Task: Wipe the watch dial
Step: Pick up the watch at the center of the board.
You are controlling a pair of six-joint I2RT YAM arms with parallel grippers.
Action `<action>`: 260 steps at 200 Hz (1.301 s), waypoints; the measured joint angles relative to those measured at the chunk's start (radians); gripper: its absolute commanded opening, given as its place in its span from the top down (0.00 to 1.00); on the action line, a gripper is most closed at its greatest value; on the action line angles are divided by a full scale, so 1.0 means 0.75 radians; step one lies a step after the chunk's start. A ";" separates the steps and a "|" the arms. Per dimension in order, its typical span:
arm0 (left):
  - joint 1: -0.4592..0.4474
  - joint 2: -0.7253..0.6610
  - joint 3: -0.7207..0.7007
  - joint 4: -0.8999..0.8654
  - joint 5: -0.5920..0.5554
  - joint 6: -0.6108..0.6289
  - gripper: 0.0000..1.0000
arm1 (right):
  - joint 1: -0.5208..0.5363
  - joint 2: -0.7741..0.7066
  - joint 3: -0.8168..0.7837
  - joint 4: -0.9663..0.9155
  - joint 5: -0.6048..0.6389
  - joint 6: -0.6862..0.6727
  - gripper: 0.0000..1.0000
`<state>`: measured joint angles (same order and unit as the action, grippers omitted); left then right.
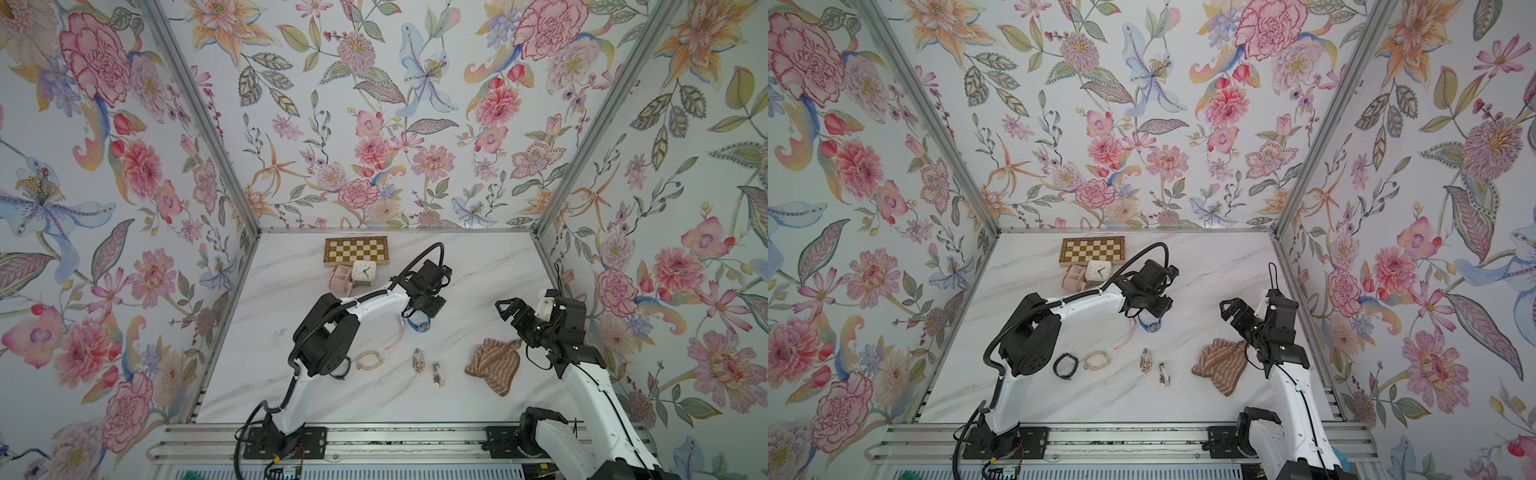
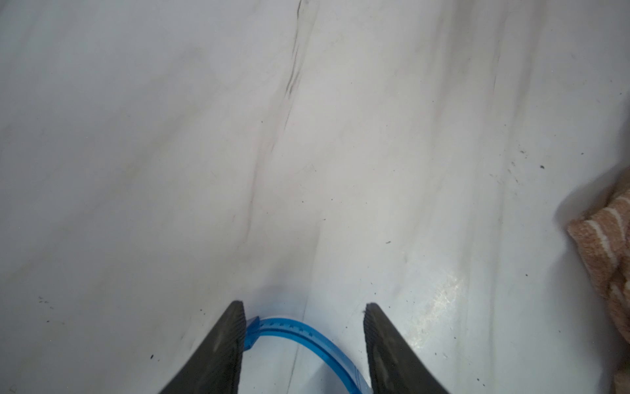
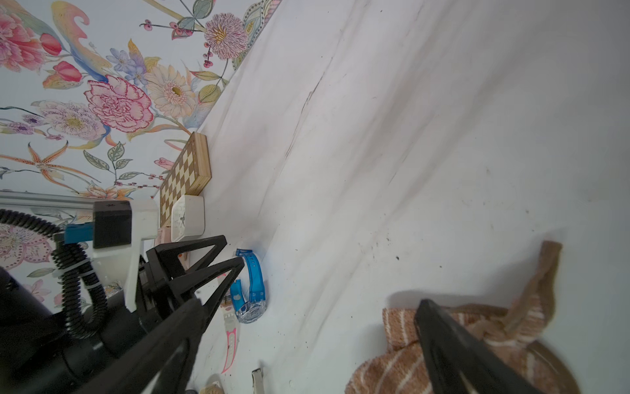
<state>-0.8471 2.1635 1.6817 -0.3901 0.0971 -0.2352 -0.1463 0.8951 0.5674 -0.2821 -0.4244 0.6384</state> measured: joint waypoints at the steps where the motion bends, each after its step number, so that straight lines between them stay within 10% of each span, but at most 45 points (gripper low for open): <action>1: -0.001 0.002 0.002 -0.003 -0.002 -0.001 0.48 | 0.000 0.002 0.000 0.000 -0.002 0.000 0.01; 108: -0.008 0.122 0.141 -0.154 -0.071 -0.113 0.62 | 0.004 0.096 0.000 0.014 -0.044 -0.001 0.01; 260: -0.083 0.015 0.044 -0.188 -0.280 -0.226 0.50 | 0.060 0.099 0.000 0.023 -0.063 -0.001 0.01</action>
<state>-0.9092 2.1746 1.7149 -0.5312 -0.1127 -0.4049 -0.1013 0.9695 0.5674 -0.2646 -0.4717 0.6376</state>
